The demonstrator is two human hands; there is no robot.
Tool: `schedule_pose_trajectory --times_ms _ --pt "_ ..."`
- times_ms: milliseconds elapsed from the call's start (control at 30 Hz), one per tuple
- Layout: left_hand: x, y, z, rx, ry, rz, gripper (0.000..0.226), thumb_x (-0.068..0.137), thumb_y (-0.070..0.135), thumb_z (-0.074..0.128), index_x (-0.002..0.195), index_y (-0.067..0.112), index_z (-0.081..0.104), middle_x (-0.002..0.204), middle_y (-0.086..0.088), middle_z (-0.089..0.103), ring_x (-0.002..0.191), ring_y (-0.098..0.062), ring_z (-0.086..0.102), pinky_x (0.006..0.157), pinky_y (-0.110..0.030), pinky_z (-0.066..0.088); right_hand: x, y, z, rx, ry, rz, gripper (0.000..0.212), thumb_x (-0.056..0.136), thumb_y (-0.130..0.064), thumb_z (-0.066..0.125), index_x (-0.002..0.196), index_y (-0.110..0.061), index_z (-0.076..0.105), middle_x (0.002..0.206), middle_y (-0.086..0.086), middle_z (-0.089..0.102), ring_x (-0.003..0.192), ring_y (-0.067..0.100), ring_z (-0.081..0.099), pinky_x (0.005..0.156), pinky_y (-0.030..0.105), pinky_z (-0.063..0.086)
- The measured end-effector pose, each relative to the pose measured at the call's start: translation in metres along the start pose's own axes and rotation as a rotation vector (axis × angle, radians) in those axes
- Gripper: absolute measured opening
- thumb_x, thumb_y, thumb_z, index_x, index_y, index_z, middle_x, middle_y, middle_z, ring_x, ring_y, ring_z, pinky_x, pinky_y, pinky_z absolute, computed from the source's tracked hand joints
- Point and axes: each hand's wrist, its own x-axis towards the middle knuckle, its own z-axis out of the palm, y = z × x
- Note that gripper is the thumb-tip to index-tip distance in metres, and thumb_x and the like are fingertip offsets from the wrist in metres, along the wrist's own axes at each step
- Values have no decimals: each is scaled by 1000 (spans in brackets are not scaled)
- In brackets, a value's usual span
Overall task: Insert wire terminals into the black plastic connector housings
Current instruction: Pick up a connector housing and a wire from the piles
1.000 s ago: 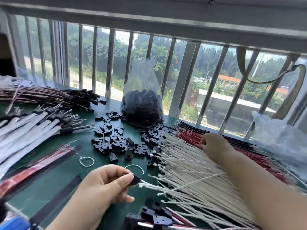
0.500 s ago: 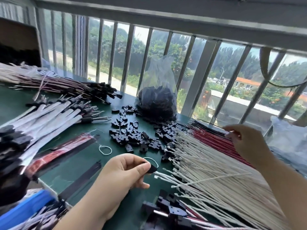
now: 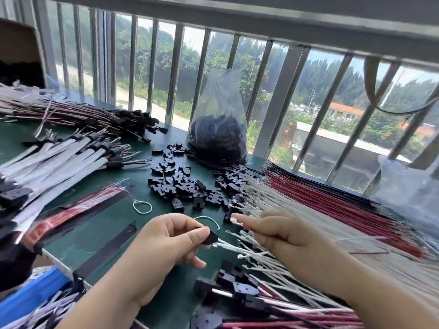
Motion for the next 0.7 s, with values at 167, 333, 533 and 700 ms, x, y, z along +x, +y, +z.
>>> schedule_pose_trajectory --times_ms 167,333,533,700 --pt "0 1 2 -34 -18 -12 33 57 23 71 73 -6 67 51 -4 56 44 -11 46 51 -28 53 4 -5 26 159 187 -6 27 78 -23 74 90 -47 72 77 -13 64 69 0 57 61 9 40" --pt "0 1 2 -49 -23 -4 27 58 21 71 70 -3 69 51 -4 58 43 -11 45 51 -28 53 3 -5 29 149 283 30 23 77 -19 77 77 -42 72 63 -17 62 57 -4 55 56 7 40" --pt "2 -2 0 -15 -46 -17 19 63 15 77 71 0 72 55 -10 56 44 -10 46 51 -28 53 5 -7 32 42 275 66 15 80 -27 71 70 -38 67 74 -22 64 74 1 58 69 16 46" --pt "2 -1 -1 -19 -60 -33 17 60 11 77 70 -1 71 58 -14 59 44 -10 46 51 -30 54 4 -9 33 33 331 39 17 75 -24 76 77 -39 69 78 -23 64 78 2 59 71 18 48"
